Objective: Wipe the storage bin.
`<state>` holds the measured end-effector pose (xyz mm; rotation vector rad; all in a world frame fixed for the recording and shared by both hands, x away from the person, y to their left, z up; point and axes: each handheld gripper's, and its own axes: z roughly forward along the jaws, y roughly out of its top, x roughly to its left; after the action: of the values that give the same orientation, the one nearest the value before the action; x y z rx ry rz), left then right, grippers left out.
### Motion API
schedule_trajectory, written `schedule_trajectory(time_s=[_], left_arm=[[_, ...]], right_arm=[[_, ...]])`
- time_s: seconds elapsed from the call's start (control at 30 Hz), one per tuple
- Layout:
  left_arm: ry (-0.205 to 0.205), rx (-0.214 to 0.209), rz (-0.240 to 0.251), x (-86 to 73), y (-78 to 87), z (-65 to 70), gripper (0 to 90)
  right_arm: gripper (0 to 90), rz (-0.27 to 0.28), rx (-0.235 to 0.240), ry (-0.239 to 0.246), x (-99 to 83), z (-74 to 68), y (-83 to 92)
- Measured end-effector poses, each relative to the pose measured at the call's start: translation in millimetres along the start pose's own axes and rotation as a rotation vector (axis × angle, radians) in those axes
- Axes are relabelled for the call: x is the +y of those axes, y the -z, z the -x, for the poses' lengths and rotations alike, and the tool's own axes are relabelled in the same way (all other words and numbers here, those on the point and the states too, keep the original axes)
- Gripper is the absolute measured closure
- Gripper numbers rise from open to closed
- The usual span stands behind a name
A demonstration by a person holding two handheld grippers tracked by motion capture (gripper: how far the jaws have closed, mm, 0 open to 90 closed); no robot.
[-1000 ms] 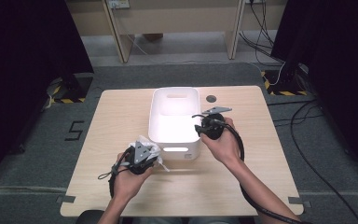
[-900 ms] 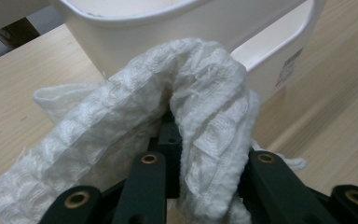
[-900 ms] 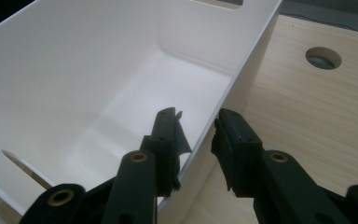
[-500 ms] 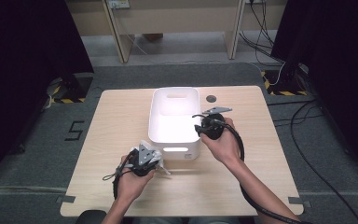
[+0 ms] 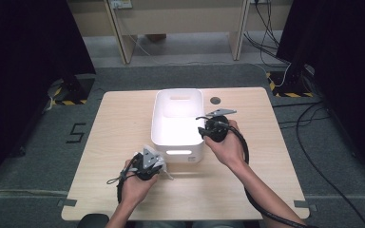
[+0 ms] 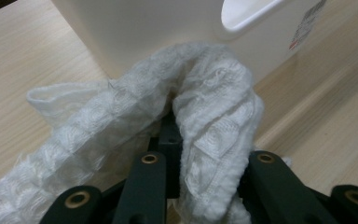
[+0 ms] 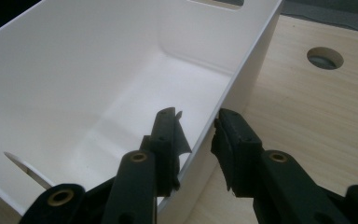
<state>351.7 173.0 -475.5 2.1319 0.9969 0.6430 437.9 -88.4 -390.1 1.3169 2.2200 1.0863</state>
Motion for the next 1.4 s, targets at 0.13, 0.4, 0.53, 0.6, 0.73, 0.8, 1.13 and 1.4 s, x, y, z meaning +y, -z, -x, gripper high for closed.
schedule_trajectory(time_s=[0.13,0.4,0.53,0.6,0.73,0.8,1.13,1.4], left_arm=[[0.002,-0.001,-0.005,-1.5,-1.9,0.4,74.8],[0.006,-0.008,-0.024,-6.1,-9.0,2.0,74.7],[0.009,-0.008,-0.029,-7.5,-11.3,2.5,74.8],[0.01,-0.011,-0.03,-7.8,-12.2,2.3,74.8],[0.016,-0.01,-0.031,-8.2,-13.3,2.6,74.8],[0.017,-0.008,-0.03,-7.9,-13.2,3.0,74.8],[0.051,0.0,-0.011,-2.8,-9.0,6.4,74.9],[0.069,-0.006,0.018,4.1,-2.6,8.9,74.9]], right_arm=[[69.1,0.001,-0.001,0.0,-0.1,-0.1,0.0],[69.1,0.002,0.0,-0.003,-0.1,-0.1,-0.2],[69.1,0.003,-0.001,-0.003,-0.1,-0.1,-0.2],[69.1,0.004,-0.005,0.002,-0.1,-0.3,-0.5],[68.8,0.005,-0.01,0.007,-0.4,-1.2,-0.9],[68.9,0.006,-0.011,0.006,-0.5,-1.4,-0.9],[68.9,0.003,-0.021,0.011,-1.1,-1.5,-1.2],[68.9,0.005,-0.026,0.015,-1.3,-2.2,-1.5]])
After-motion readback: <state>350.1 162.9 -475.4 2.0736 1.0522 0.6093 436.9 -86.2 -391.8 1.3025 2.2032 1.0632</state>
